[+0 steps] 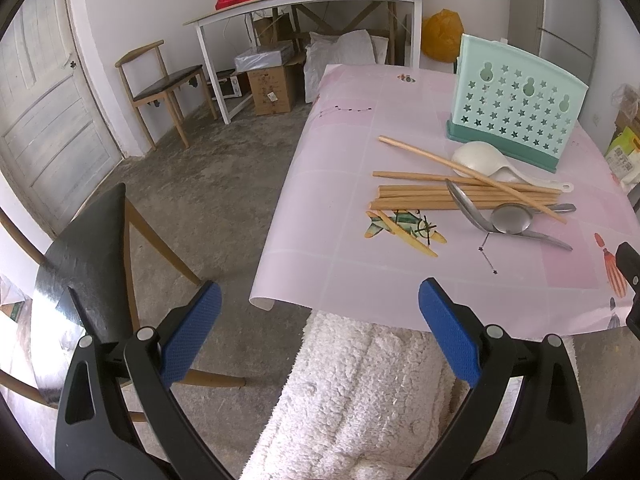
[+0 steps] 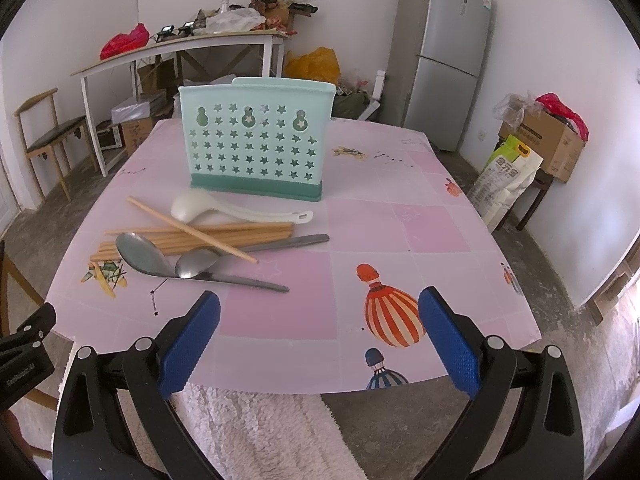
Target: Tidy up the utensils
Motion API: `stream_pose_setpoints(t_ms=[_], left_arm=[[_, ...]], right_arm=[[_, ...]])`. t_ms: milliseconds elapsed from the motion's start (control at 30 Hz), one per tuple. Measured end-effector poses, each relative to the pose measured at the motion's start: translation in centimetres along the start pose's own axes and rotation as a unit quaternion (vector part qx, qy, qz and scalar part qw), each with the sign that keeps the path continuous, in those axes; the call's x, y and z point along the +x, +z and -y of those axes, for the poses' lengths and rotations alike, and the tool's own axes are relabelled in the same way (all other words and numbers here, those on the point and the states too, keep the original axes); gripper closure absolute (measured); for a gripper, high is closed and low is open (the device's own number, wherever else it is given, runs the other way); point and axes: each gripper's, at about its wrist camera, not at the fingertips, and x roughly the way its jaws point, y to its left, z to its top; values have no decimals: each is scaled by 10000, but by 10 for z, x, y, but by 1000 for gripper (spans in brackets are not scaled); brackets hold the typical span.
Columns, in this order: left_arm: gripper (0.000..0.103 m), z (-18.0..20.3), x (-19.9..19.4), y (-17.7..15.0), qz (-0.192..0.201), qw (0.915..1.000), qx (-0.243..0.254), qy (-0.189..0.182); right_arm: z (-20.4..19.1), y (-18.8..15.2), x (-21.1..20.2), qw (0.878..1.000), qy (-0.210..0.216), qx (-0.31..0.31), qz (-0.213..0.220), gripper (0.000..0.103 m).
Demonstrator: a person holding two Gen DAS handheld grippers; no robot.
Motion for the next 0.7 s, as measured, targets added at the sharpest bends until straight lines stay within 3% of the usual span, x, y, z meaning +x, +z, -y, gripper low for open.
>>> stream_pose_setpoints(t_ms=[700], left_arm=[[8,9,3,2,-78,9998,25,-162]], right_arm=[[-2,-3,3,9999,77,-41,-57,6]])
